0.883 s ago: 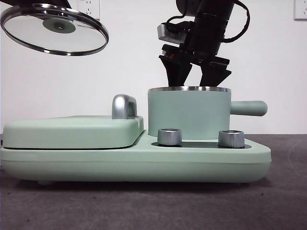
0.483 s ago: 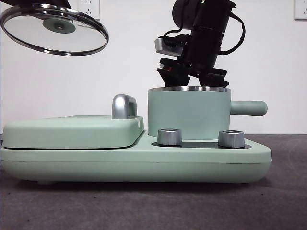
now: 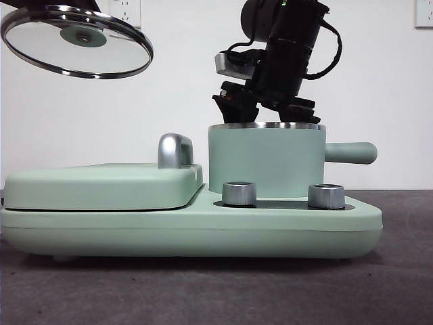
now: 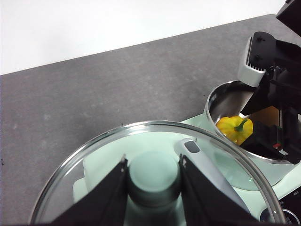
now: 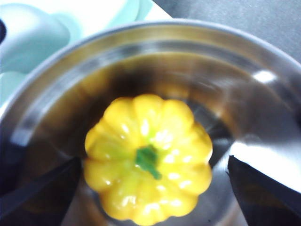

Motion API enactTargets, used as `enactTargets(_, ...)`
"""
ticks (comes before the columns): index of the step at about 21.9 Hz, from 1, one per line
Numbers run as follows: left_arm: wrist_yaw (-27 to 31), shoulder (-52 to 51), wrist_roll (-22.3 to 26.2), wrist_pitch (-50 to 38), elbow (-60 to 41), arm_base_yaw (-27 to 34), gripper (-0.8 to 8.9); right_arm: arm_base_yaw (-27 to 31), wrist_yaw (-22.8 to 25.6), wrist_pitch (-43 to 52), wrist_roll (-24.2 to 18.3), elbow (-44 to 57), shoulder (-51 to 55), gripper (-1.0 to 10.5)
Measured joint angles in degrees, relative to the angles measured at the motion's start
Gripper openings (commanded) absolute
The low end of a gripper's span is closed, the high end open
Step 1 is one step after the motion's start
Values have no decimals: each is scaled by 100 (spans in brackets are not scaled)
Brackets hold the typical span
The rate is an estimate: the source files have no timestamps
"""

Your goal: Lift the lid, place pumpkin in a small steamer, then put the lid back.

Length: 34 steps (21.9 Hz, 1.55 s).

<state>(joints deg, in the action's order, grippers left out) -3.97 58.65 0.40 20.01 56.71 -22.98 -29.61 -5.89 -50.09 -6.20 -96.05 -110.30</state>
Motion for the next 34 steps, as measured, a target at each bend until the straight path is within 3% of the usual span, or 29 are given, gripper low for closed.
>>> enactTargets(8,0,0,0,59,0,0,7,0,-4,-350,24,-164,542,504)
enactTargets(11,0,0,0,168,0,0,7,9,-2,0,26,-4,1062,504)
enactTargets(22,0,0,0,164,0,0,7,7,98,2260,195,3735,4089,482)
enactTargets(27,-243,42,0,-48,0,-85,7,7,195,2387,212,5034,5471,416)
enactTargets(34,-302,466,0,-767,0,-420,7,7,289,2304,256,5768,6791,414)
